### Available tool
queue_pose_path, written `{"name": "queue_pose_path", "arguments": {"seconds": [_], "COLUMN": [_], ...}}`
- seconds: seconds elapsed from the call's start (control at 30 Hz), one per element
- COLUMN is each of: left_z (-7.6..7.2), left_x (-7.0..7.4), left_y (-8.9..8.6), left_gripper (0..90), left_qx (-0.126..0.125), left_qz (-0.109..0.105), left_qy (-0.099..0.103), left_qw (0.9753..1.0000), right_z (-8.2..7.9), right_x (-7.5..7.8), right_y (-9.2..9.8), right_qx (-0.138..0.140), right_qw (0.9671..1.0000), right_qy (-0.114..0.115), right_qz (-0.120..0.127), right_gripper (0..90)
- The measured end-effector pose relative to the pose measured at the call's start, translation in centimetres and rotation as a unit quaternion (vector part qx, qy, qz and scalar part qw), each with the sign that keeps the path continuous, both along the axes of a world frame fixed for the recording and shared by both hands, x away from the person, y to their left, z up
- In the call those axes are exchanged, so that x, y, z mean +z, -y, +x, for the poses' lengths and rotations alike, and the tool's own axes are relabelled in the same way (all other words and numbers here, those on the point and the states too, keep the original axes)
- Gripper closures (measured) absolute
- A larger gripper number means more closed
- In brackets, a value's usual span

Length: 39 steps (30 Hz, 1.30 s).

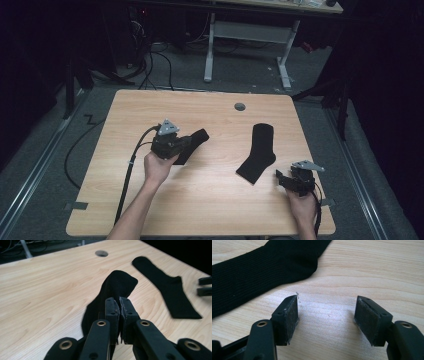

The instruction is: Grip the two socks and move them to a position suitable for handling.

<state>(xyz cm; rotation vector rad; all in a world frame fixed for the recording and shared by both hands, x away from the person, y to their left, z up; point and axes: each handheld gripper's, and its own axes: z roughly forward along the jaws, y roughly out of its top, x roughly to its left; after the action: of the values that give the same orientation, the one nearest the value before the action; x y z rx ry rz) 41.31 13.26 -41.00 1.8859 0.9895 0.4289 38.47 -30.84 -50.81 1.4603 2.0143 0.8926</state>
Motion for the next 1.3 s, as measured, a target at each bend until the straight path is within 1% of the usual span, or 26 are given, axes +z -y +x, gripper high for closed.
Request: {"name": "queue_pose_path", "arguments": {"seconds": [0.03,0.17,0.23,0.3,0.43,0.53,0.63,0.7,0.8,0.97,1.03,1.13,1.3], "left_z": [0.0,0.0,0.1,0.1,0.3,0.6,0.9,0.9,1.0,1.0,0.9,0.7,0.7], "left_x": [0.2,1.0,1.4,1.5,1.6,1.3,1.0,0.8,0.5,-0.2,-0.5,-0.8,-1.7], "left_y": [0.1,1.0,1.4,1.8,2.7,3.2,3.7,3.9,4.6,5.2,5.5,5.8,6.1], "left_gripper": [86.3,86.3,86.3,86.3,86.2,86.1,86.1,86.1,86.0,85.9,85.9,85.9,85.6], "left_qx": [-0.002,-0.011,-0.015,-0.019,-0.023,-0.026,-0.029,-0.029,-0.032,-0.033,-0.035,-0.036,-0.036], "left_qz": [-0.003,-0.002,-0.005,-0.006,-0.002,-0.004,-0.016,-0.022,-0.025,-0.027,-0.023,-0.023,-0.02], "left_qy": [0.001,0.009,0.012,0.013,0.015,0.011,0.003,0.001,-0.001,-0.007,-0.008,-0.009,-0.017], "left_qw": [1.0,0.9999,0.9998,0.9997,0.9996,0.9996,0.9995,0.9993,0.9992,0.9991,0.9991,0.999,0.999], "right_z": [0.0,0.0,0.0,0.0,0.0,0.0,0.0,0.0,0.0,0.0,0.0,0.0,0.0], "right_x": [0.0,0.0,0.0,0.0,0.0,0.0,0.0,0.0,0.0,0.0,0.0,0.0,0.0], "right_y": [0.0,0.0,0.0,0.0,0.0,0.0,0.0,0.0,0.0,0.0,0.0,0.0,0.0], "right_qx": [0.0,0.002,0.003,0.003,0.004,0.004,0.004,0.004,0.004,0.004,0.004,0.004,0.004], "right_qw": [1.0,1.0,1.0,1.0,1.0,1.0,1.0,1.0,1.0,1.0,1.0,1.0,1.0], "right_qy": [0.0,0.0,0.0,0.0,0.0,0.0,-0.001,-0.001,-0.001,-0.001,0.0,-0.001,0.0], "right_qz": [0.0,0.0,0.0,0.0,0.0,0.0,0.0,0.0,0.0,0.0,0.0,0.0,-0.001], "right_gripper": [35.9,35.9,35.9,35.9,35.9,35.9,35.9,35.9,35.9,35.9,35.9,35.9,35.9]}}
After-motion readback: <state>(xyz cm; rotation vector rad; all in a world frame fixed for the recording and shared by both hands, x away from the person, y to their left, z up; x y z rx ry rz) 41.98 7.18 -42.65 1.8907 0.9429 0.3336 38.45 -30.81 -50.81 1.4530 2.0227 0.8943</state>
